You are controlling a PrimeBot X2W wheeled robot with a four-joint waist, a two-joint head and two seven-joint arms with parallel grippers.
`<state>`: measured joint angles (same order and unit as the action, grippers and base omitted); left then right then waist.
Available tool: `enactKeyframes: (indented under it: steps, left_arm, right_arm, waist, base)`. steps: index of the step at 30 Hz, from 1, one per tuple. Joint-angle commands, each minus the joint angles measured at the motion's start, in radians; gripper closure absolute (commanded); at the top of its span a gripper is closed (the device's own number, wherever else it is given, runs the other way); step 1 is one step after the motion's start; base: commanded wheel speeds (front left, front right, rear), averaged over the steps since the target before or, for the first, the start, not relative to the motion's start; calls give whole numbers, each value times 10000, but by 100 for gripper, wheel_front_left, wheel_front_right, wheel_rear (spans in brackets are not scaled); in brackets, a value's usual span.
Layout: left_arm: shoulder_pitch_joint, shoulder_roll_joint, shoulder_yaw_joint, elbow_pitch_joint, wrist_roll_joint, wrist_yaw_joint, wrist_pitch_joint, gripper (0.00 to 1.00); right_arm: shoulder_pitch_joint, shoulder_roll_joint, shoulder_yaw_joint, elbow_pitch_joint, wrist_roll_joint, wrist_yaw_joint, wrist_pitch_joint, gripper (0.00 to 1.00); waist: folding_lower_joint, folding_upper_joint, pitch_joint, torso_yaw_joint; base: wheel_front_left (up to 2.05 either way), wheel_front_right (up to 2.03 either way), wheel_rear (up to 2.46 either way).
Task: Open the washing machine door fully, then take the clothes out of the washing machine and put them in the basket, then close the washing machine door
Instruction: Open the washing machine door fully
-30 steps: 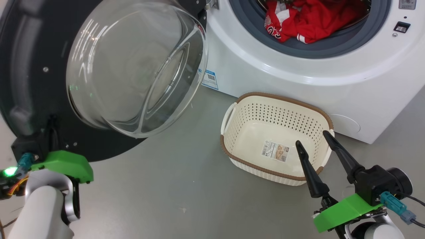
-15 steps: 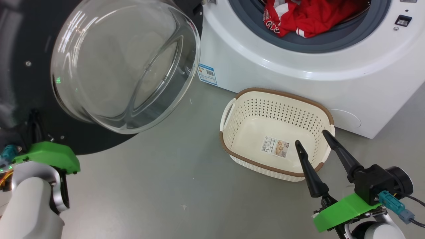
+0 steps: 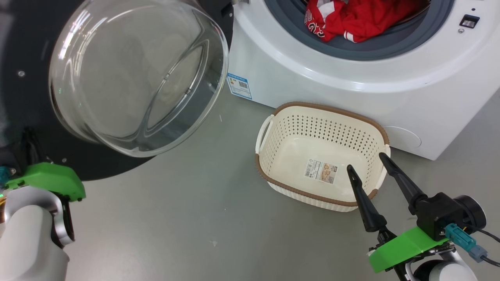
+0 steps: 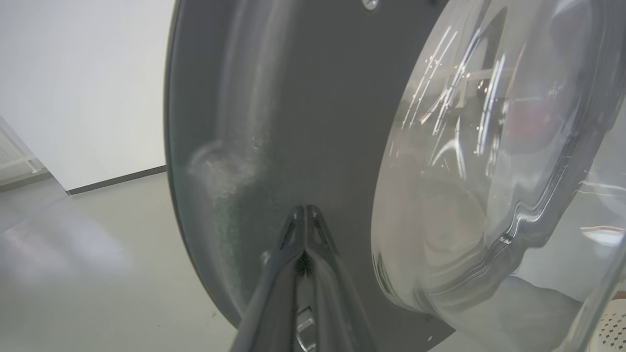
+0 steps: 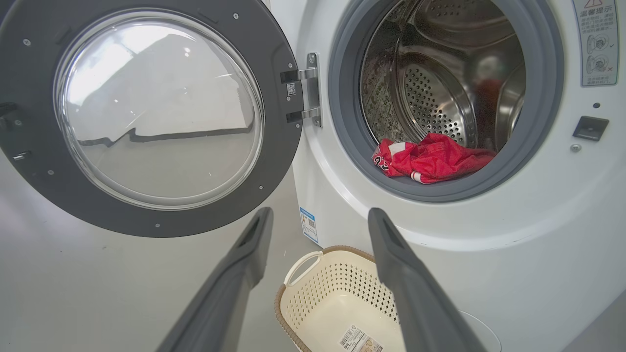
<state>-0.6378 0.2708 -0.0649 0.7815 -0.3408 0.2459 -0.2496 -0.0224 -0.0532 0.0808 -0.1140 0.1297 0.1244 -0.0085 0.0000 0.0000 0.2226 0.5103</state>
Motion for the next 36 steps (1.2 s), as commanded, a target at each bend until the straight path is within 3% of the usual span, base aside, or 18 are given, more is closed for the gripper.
enactKeyframes:
  steps: [1, 13, 24, 25, 28, 29, 36]
  left_arm:
    - [-343, 633, 461, -244, 98, 16, -120, 100]
    - [608, 183, 637, -1431, 367, -71, -121, 100]
    - [1957, -243, 595, -4243, 418, -141, -122, 97]
    - [2093, -264, 554, -4528, 433, -141, -118, 71]
    - [2458, -263, 332, -5345, 547, -134, 110, 11]
    - [2551, -241, 246, -5610, 573, -179, 201, 0]
    - [3021, -276, -156, -6981, 501, -422, 649, 0]
  right_arm:
    - [-262, 30, 276, -315, -74, 63, 4, 0]
    - [-193, 30, 283, -132, 90, 63, -169, 0]
    - [-174, 30, -74, 60, 245, 63, -514, 0]
    - [-185, 30, -128, 92, 258, 63, -560, 0]
    - [-222, 30, -319, 212, 262, 63, -711, 0]
    - [-239, 30, -386, 250, 189, 63, -759, 0]
    - [-350, 30, -728, 469, 1, 63, -1105, 0]
  waist:
    - [0, 0, -5, -2]
    - [0, 0, -254, -172]
    - [0, 0, -479, -630]
    - [0, 0, -498, -689]
    - [0, 0, -561, -891]
    - [0, 0, -579, -966]
    - [0, 0, -669, -1521]
  base:
    - [0, 0, 0]
    - [0, 0, 0]
    - [0, 0, 0]
    - [0, 0, 0]
    - [0, 0, 0]
    - [0, 0, 0]
    - [0, 0, 0]
